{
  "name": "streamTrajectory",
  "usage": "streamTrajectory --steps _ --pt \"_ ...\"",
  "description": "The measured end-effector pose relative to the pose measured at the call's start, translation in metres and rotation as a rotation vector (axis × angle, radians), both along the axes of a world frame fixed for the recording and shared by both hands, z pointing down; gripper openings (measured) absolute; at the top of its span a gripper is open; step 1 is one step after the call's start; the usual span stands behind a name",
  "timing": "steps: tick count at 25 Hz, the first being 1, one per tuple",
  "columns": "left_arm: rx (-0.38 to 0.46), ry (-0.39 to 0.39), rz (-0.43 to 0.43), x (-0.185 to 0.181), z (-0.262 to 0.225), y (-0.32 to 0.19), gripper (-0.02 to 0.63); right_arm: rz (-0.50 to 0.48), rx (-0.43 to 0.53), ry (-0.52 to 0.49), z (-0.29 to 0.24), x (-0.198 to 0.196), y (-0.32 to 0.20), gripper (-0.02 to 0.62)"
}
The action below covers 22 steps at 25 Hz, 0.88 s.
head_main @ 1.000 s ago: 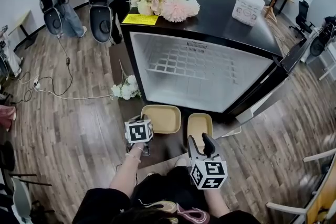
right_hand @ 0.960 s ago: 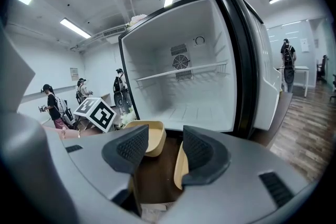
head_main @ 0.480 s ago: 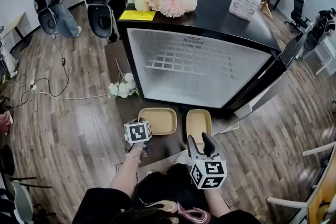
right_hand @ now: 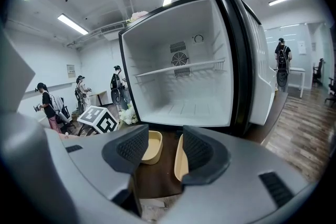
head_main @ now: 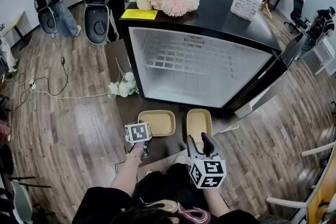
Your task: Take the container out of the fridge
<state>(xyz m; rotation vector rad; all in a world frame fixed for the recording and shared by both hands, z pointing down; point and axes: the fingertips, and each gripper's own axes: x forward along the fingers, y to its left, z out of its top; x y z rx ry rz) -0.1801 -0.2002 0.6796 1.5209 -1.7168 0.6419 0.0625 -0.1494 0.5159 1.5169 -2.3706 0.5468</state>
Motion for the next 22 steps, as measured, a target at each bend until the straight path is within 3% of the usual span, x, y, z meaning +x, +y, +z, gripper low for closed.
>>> streamTrajectory --steps 11,17,22 --pt "-0.042 -0.009 -0.004 0.004 0.003 0.007 0.011 0.002 -0.013 0.001 0.005 -0.001 0.001 0.209" --pt "-0.04 -0.089 0.002 0.002 0.002 0.008 0.026 -0.002 -0.025 0.001 0.008 -0.002 0.003 0.209" --pt "-0.002 -0.058 -0.002 0.004 -0.003 0.007 0.105 -0.006 -0.039 -0.003 0.012 -0.002 0.004 0.215"
